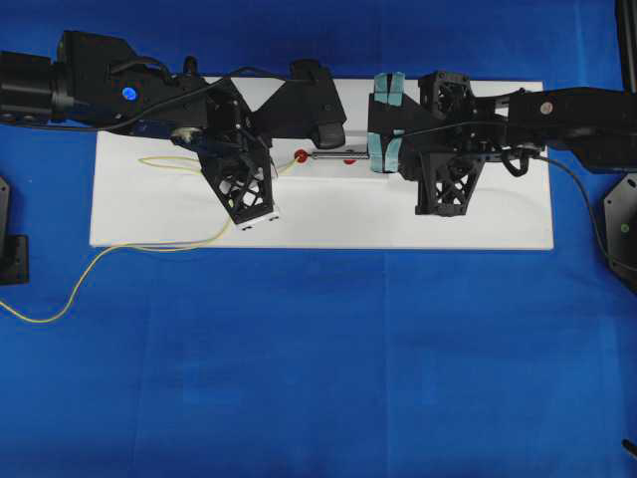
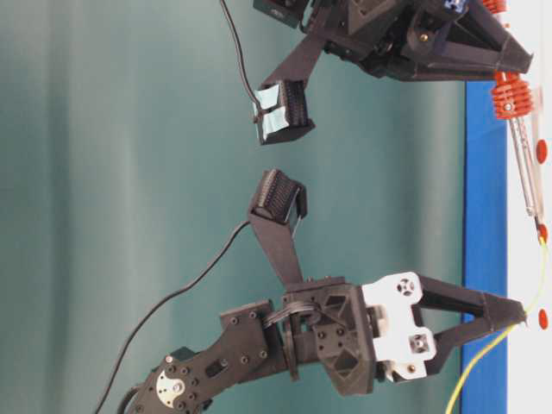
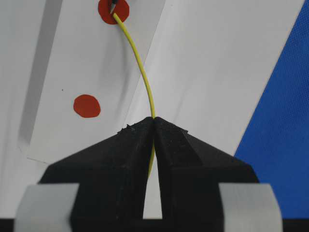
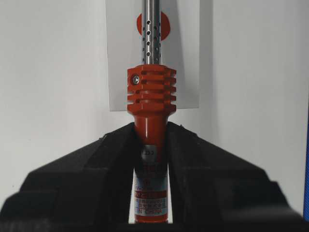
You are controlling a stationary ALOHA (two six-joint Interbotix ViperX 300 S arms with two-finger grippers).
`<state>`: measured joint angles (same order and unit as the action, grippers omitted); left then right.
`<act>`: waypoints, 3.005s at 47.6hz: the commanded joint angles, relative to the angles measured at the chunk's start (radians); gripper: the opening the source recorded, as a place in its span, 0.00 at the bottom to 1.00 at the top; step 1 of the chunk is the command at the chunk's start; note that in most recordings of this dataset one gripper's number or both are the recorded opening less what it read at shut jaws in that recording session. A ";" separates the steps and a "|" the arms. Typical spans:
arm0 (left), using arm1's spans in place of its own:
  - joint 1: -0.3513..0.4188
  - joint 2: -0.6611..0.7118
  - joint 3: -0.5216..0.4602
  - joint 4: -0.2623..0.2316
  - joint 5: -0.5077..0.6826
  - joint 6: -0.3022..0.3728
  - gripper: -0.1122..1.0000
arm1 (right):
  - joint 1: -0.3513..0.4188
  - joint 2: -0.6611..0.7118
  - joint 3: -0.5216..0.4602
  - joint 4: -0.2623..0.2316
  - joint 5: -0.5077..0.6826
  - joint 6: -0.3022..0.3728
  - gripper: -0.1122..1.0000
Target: Touch the tip of the soldering iron to the tip of the solder at the mark.
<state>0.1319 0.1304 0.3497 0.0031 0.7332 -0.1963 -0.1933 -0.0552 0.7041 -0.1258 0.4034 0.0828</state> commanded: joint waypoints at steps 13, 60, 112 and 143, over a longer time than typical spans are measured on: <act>-0.012 -0.192 0.066 0.003 0.000 -0.008 0.11 | -0.002 -0.011 -0.025 -0.003 -0.020 -0.002 0.15; -0.015 -0.336 0.224 0.005 -0.092 -0.018 0.11 | -0.006 -0.342 0.127 -0.023 0.028 0.005 0.15; -0.018 0.100 -0.175 0.015 -0.028 -0.040 0.11 | -0.046 -0.374 0.187 -0.034 0.101 0.018 0.15; -0.014 0.109 -0.187 0.015 -0.040 -0.038 0.11 | -0.046 -0.354 0.199 -0.034 0.077 0.020 0.15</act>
<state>0.1197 0.2577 0.1887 0.0153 0.6995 -0.2362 -0.2347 -0.4065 0.9158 -0.1565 0.4878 0.1012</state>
